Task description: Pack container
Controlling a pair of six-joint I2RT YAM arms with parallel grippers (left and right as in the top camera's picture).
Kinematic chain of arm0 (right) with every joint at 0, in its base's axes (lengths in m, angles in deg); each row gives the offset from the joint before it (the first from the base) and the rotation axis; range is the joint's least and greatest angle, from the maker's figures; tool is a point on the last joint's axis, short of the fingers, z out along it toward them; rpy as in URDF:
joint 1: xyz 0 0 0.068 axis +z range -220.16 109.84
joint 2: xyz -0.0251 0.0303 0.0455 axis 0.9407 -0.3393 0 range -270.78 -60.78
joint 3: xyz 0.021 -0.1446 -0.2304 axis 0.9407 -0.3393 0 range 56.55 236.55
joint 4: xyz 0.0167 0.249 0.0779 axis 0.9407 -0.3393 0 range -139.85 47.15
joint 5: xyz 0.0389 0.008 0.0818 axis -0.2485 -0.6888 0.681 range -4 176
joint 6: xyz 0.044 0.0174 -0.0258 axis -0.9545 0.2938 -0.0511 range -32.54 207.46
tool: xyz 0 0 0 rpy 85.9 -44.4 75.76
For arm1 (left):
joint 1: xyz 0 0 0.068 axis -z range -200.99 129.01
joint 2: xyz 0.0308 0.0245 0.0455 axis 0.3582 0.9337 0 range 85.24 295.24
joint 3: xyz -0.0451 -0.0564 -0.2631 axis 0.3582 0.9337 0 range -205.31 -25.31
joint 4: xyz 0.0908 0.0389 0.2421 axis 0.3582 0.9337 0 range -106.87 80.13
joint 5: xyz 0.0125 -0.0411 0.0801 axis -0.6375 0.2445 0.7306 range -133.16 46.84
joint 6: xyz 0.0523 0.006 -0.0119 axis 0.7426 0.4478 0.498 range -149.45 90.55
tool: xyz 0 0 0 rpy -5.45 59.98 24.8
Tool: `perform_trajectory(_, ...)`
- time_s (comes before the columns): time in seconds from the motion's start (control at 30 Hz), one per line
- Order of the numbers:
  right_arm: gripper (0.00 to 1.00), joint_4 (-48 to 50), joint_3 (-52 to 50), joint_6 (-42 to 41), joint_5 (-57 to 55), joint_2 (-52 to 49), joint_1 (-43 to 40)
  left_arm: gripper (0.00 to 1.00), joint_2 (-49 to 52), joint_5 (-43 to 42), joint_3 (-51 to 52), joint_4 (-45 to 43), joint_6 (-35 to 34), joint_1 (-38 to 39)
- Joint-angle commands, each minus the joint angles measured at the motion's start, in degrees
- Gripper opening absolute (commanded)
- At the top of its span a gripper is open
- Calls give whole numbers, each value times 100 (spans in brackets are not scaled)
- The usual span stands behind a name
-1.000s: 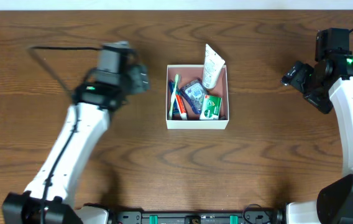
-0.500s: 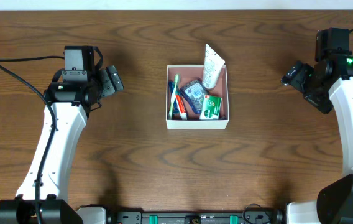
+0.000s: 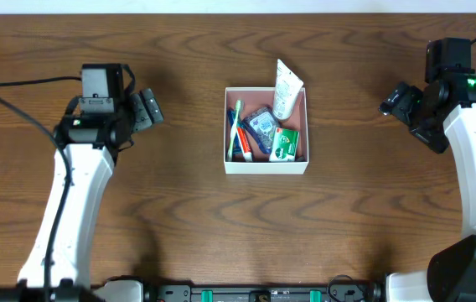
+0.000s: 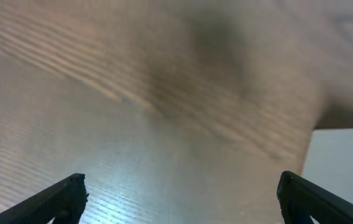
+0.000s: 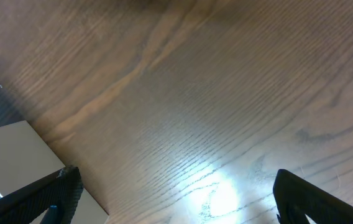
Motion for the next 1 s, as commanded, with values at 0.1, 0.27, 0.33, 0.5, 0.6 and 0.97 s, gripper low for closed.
perform_trajectory(0.1, 99, -2, 61, -81, -22, 4, -17, 98, -1023, 50, -31, 216, 404, -81)
perform_trajectory(0.27, 99, -2, 61, -81, -22, 4, -17, 98, -1926, 72, 81, 365, 804, -81)
perform_trajectory(0.33, 99, -2, 61, -81, -22, 4, -17, 98, -2267, 70, 181, 313, 809, -81)
perform_trajectory(0.5, 99, -2, 61, -81, -22, 4, -17, 98, -3235, 72, 807, -66, 815, -83)
perform_trajectory(0.6, 99, -2, 61, -81, -22, 4, -17, 98, -3744, 70, 1331, -66, 828, -129)
perform_trajectory(0.97, 99, -2, 61, -81, -22, 4, -17, 98, -5484, 63, 3591, -782, 763, -149)
